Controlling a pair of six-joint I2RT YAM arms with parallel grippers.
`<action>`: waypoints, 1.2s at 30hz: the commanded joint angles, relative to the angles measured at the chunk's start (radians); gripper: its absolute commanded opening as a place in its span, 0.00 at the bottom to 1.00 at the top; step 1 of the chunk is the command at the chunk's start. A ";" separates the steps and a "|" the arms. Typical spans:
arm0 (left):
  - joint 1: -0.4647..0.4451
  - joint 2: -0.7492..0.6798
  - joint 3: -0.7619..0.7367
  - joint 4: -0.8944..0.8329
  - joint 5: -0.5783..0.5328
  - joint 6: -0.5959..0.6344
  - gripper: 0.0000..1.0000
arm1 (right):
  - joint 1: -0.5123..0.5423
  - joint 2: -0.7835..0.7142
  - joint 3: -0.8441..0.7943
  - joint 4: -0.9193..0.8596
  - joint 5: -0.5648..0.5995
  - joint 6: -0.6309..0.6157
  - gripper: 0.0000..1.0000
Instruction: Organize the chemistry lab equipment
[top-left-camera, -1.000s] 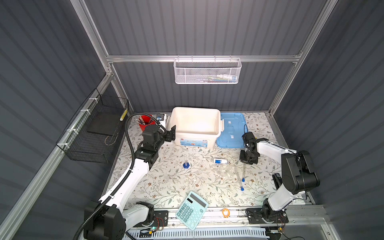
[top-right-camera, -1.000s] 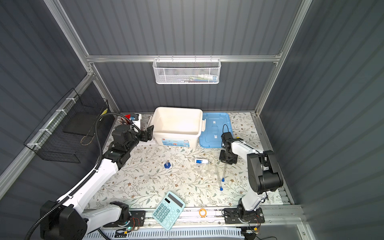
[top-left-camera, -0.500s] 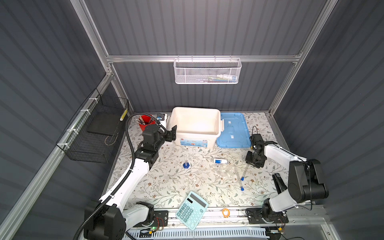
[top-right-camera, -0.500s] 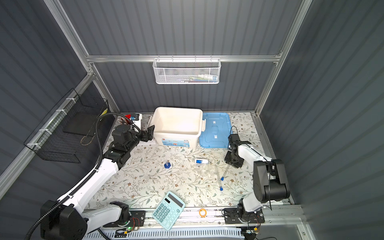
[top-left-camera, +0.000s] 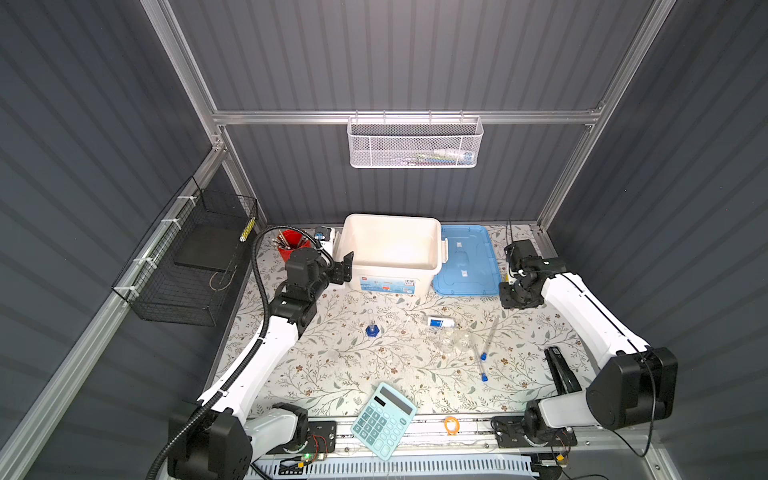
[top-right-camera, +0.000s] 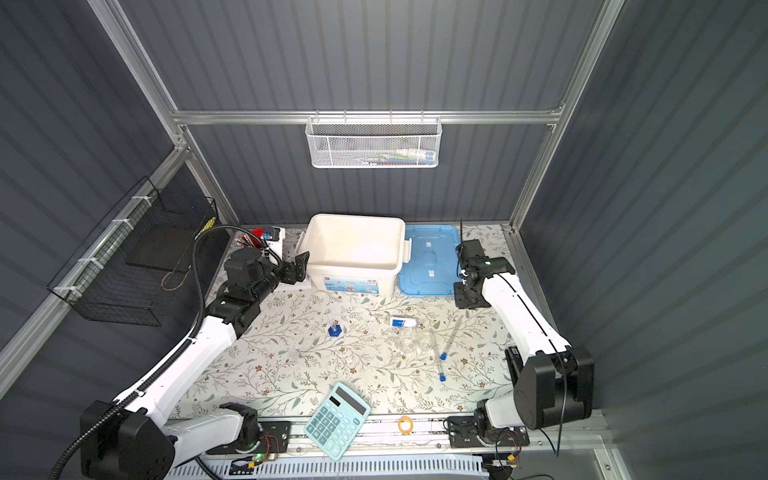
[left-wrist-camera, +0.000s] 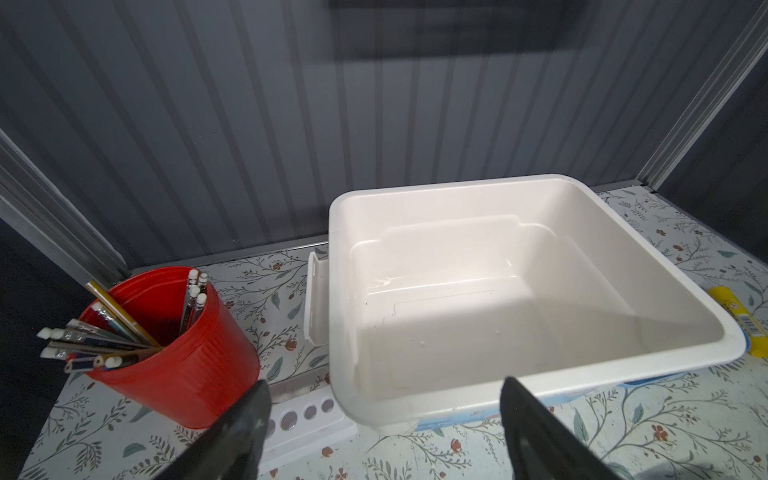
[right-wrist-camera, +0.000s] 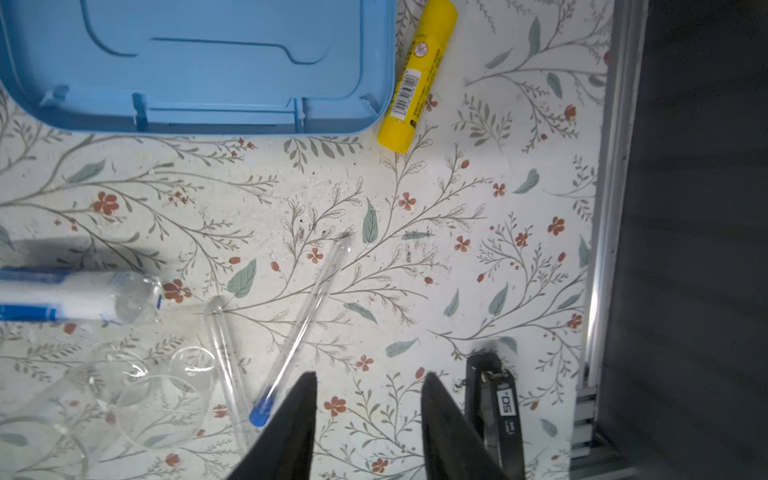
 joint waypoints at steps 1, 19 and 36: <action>-0.007 0.008 0.063 -0.076 0.027 0.053 0.86 | 0.069 -0.048 -0.060 -0.025 0.105 -0.271 0.43; -0.007 -0.016 0.063 -0.140 0.065 0.101 0.88 | 0.165 -0.121 -0.390 0.190 -0.097 -0.821 0.62; -0.007 -0.036 0.042 -0.137 0.044 0.120 0.89 | 0.165 -0.040 -0.423 0.247 -0.089 -0.833 0.67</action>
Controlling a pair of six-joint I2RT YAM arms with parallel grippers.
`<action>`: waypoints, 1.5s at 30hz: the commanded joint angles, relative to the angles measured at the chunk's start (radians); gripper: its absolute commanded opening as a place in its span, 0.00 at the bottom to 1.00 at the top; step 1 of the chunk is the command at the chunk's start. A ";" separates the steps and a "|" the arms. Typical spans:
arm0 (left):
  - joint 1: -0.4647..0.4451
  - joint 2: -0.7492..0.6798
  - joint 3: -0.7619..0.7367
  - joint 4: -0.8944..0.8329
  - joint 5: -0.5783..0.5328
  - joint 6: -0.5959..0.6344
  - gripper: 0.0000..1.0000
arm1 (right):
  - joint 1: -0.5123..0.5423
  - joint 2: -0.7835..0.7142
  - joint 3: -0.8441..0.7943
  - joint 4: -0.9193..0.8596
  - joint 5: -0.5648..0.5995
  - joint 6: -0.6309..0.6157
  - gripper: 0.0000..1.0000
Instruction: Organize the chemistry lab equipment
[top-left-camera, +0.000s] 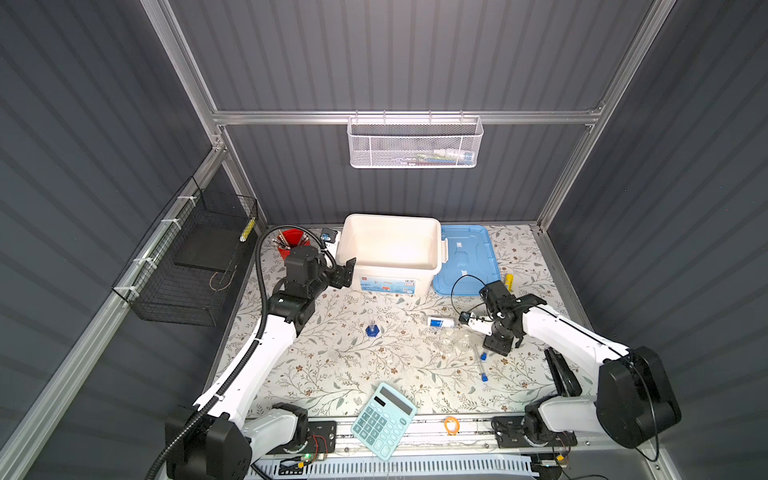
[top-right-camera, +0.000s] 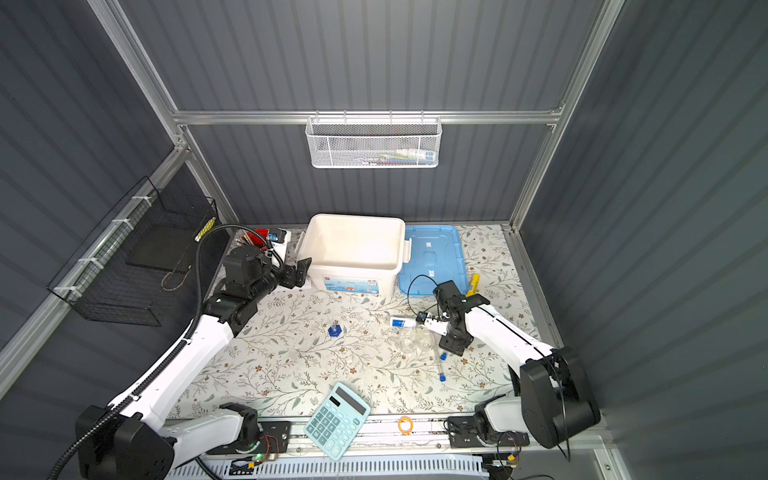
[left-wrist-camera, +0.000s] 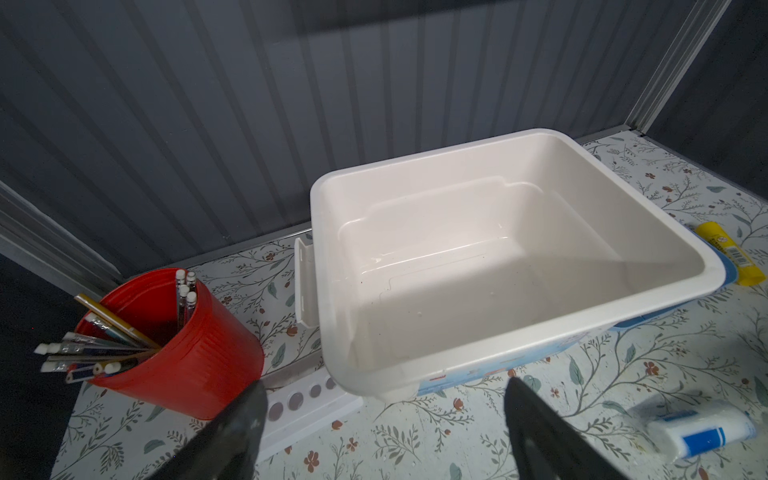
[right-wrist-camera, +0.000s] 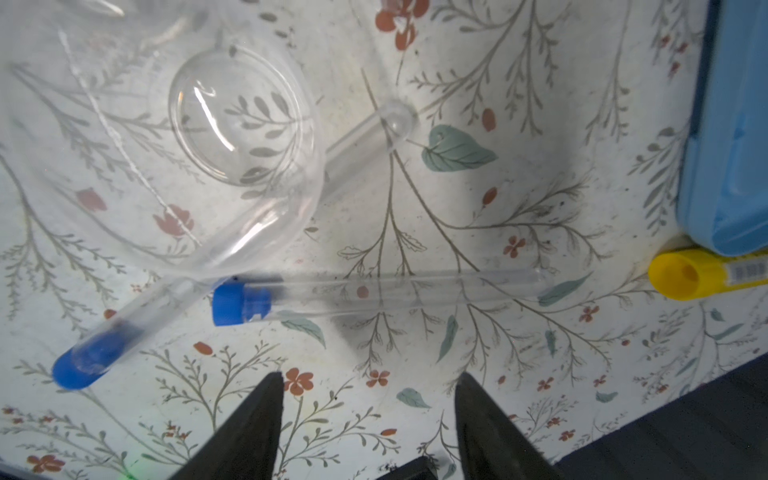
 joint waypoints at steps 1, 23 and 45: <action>-0.004 -0.024 0.005 -0.013 -0.006 0.023 0.89 | 0.003 0.014 -0.027 0.041 -0.017 0.031 0.67; -0.005 -0.014 0.021 -0.020 0.009 0.014 0.89 | -0.072 -0.100 0.116 -0.005 0.066 0.671 0.64; -0.005 0.026 0.052 -0.033 0.033 0.007 0.89 | -0.067 0.113 0.116 0.001 0.030 1.545 0.50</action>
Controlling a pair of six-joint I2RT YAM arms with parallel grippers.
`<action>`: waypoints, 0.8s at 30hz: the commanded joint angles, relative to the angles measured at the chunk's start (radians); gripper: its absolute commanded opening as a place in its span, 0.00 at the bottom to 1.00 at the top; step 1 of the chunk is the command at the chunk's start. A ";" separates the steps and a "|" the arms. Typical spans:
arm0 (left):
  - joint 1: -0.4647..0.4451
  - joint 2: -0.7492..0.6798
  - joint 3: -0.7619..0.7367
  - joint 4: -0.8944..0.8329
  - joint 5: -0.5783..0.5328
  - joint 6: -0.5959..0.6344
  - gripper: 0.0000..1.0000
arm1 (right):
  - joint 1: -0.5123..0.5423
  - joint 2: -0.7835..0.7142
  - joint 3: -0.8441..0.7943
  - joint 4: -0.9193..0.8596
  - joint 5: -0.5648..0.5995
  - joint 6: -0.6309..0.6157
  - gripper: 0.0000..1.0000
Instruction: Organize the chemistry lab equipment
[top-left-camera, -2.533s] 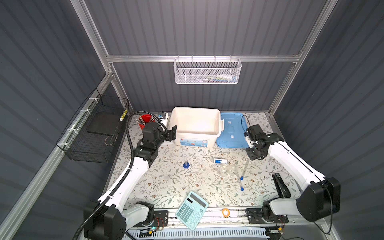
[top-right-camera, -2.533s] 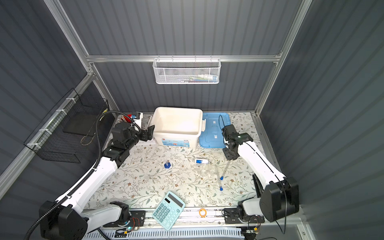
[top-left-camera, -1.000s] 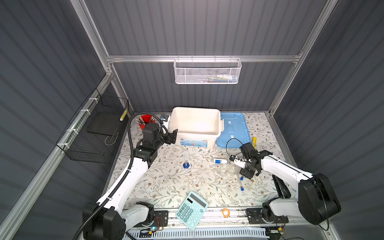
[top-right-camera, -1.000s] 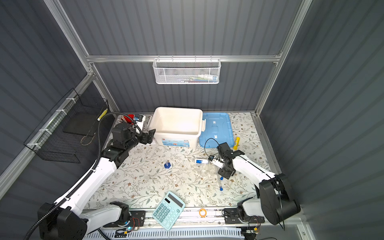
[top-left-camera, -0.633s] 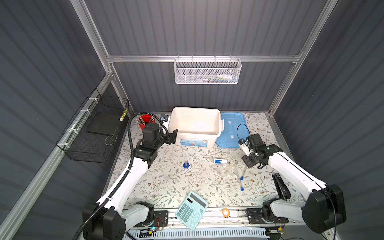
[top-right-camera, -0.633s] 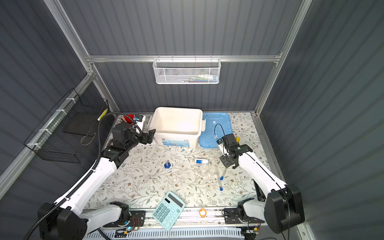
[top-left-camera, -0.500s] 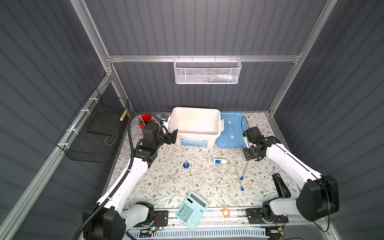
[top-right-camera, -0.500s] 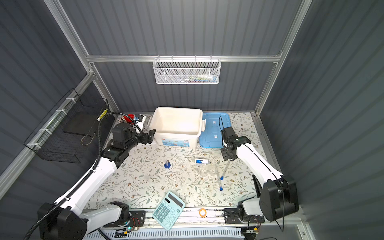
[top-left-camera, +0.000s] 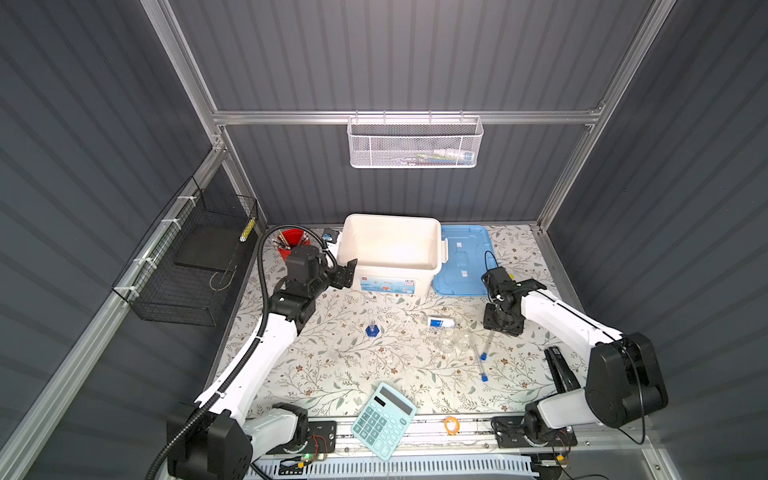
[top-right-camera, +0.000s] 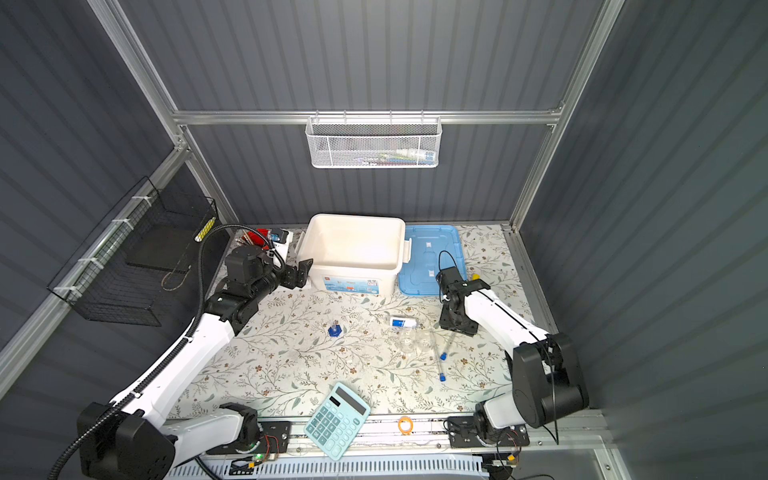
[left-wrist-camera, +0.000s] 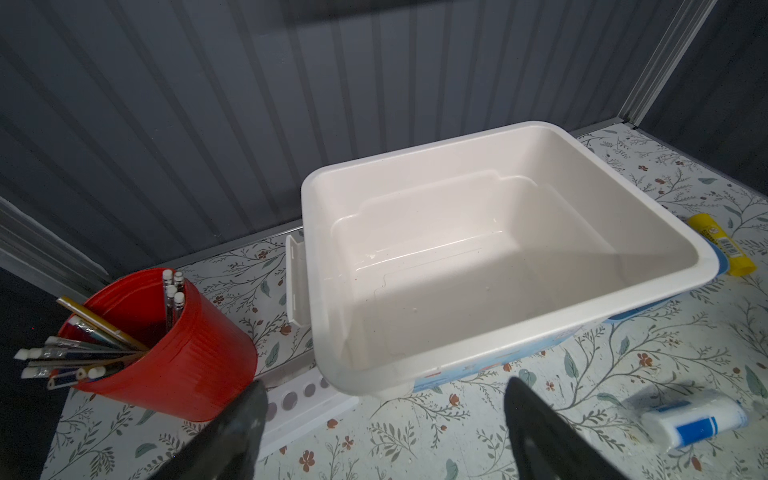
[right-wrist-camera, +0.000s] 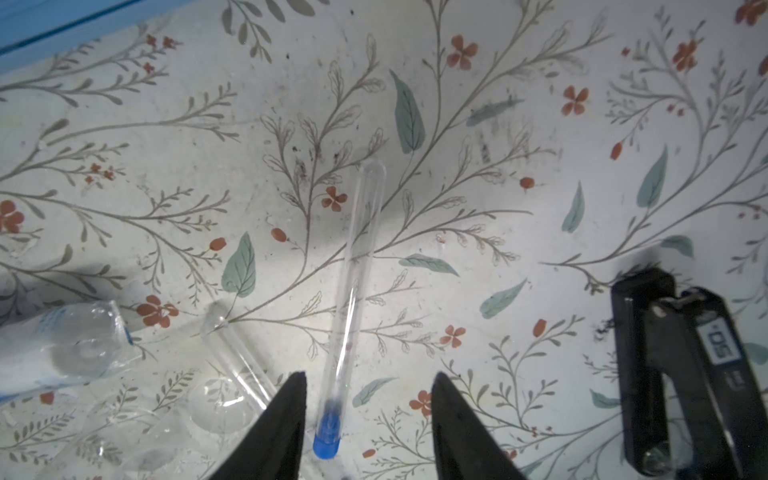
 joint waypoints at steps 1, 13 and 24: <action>-0.005 0.015 0.052 -0.029 0.015 0.004 0.89 | -0.008 0.022 -0.029 0.069 -0.011 0.130 0.50; -0.005 0.015 0.094 -0.077 -0.012 0.027 0.89 | -0.059 0.102 -0.095 0.227 -0.083 0.211 0.45; -0.004 0.028 0.121 -0.088 -0.005 0.023 0.89 | -0.112 0.129 -0.118 0.300 -0.122 0.223 0.33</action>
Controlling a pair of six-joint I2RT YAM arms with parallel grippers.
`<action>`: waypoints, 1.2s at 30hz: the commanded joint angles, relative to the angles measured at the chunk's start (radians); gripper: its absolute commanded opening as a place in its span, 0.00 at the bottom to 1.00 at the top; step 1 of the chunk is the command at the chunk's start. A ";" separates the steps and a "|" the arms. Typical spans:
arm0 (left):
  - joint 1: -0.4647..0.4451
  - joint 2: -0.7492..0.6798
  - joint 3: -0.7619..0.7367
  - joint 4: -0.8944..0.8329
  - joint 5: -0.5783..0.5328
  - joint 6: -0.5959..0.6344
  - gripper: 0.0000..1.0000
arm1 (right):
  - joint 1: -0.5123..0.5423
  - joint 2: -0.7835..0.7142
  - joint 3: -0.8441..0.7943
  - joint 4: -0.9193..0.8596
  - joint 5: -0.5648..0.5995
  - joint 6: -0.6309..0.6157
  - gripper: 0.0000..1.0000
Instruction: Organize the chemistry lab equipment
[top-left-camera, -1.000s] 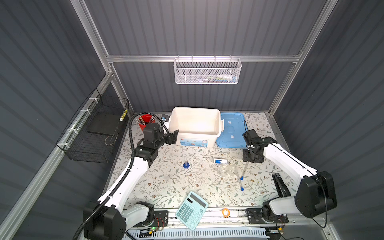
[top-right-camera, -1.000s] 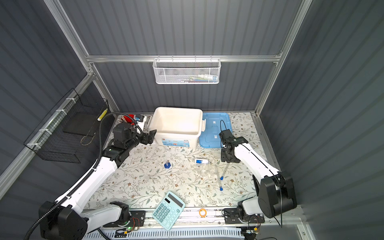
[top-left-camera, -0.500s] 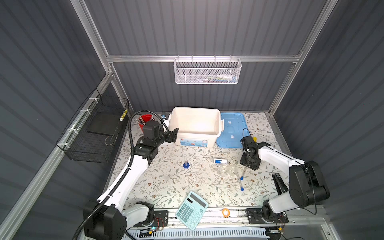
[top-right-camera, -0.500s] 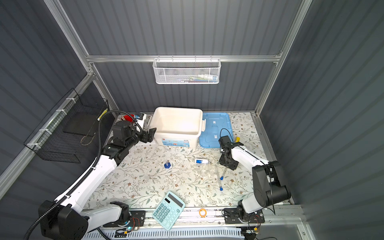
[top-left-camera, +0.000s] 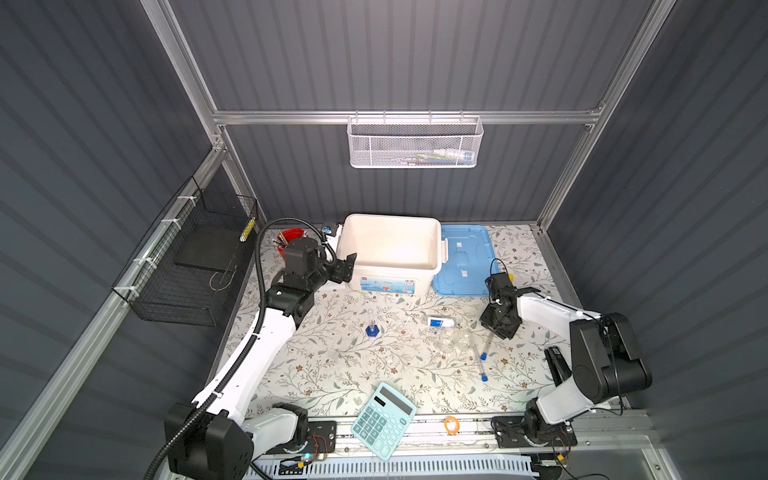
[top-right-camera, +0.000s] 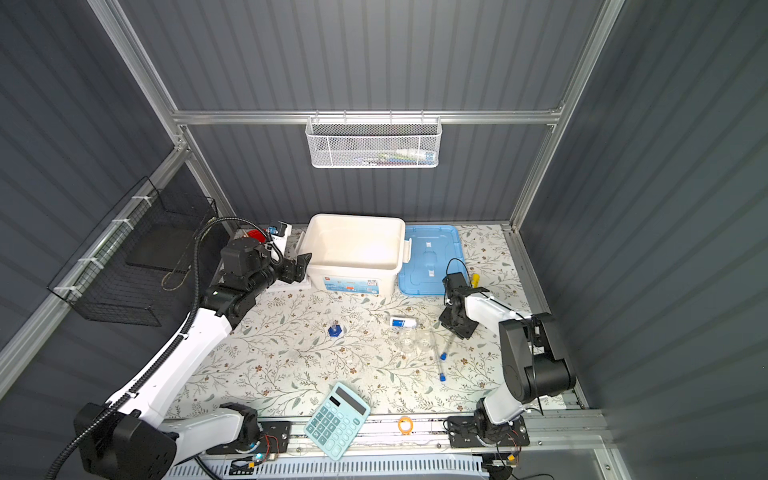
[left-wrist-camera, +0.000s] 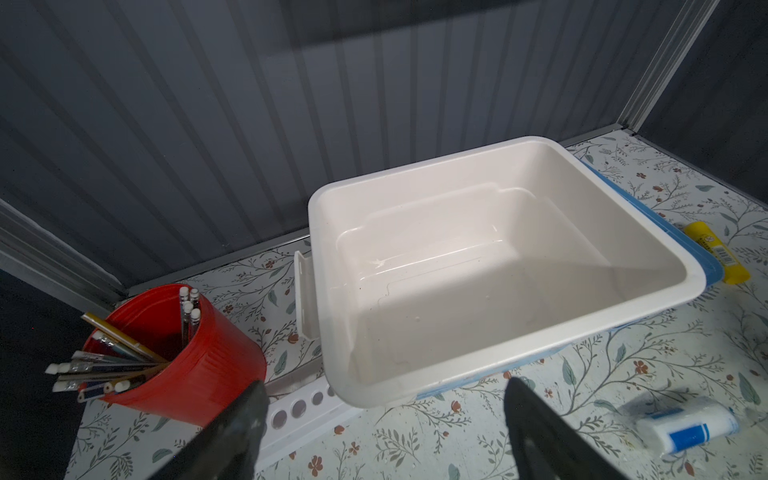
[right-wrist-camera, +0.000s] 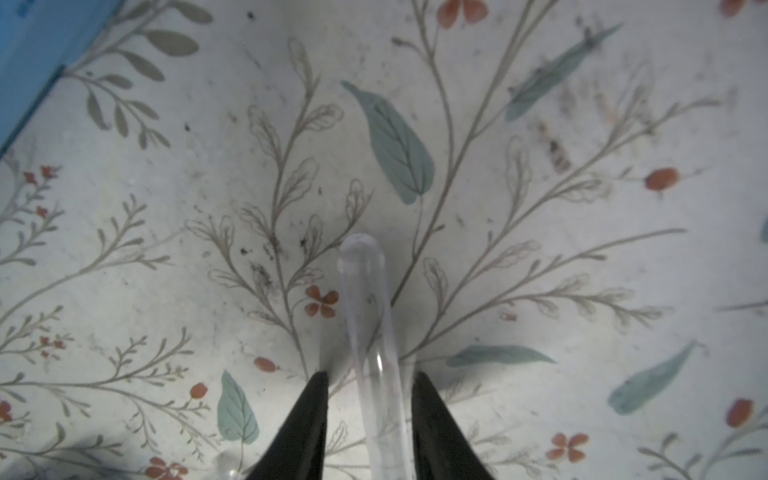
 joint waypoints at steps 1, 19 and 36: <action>-0.005 0.016 0.034 -0.019 0.001 0.013 0.89 | -0.014 0.010 -0.004 0.013 -0.010 0.019 0.31; -0.006 -0.005 0.008 -0.016 -0.011 0.019 0.88 | -0.060 0.014 0.045 -0.008 -0.011 0.031 0.18; -0.005 -0.011 0.001 -0.013 -0.006 0.010 0.88 | -0.179 0.030 0.109 -0.004 -0.040 -0.010 0.23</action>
